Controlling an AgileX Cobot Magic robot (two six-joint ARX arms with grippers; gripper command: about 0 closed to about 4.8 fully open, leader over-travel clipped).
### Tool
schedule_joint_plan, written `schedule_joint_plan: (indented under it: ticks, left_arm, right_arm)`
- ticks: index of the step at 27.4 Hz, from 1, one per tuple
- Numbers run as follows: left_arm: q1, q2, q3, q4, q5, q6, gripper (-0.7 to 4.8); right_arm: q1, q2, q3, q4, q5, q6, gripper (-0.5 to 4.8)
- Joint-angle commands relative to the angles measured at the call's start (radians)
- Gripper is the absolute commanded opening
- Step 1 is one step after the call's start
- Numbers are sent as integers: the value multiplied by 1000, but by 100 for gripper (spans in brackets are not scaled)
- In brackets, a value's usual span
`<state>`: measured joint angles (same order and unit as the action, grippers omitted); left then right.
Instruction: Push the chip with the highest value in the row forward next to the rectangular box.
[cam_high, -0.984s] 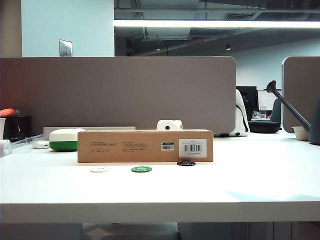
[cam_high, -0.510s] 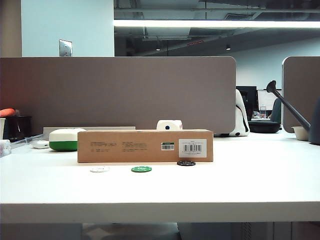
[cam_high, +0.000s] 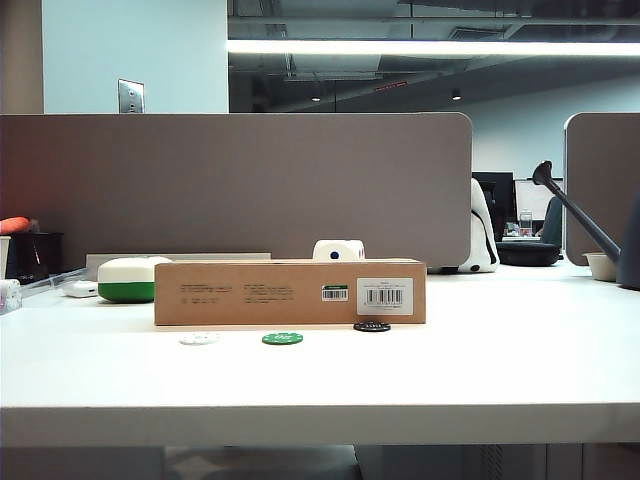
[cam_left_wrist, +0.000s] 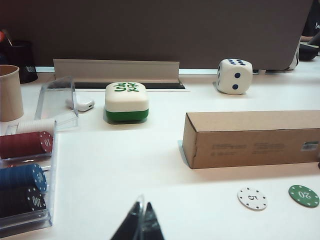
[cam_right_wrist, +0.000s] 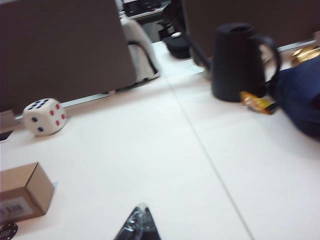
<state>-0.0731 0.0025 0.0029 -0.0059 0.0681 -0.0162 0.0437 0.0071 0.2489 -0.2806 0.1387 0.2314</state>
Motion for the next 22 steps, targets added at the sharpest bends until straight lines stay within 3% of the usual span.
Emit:
schedule_joint_plan:
  ticks: [1, 8, 13, 22]
  left_arm:
    - [-1, 0, 5, 6, 0, 2, -5]
    - [-1, 0, 5, 6, 0, 2, -5]
    - [-1, 0, 5, 4, 0, 2, -5]
    - [-1, 0, 5, 3, 0, 2, -5]
  right_arm:
    - [-1, -1, -91, 177, -30, 4, -5]
    - [0, -9, -247, 379, -144, 5, -5]
    - [-1, -9, -248, 356, -164, -9, -5]
    - [1, -9, -248, 354, -172, -144, -5]
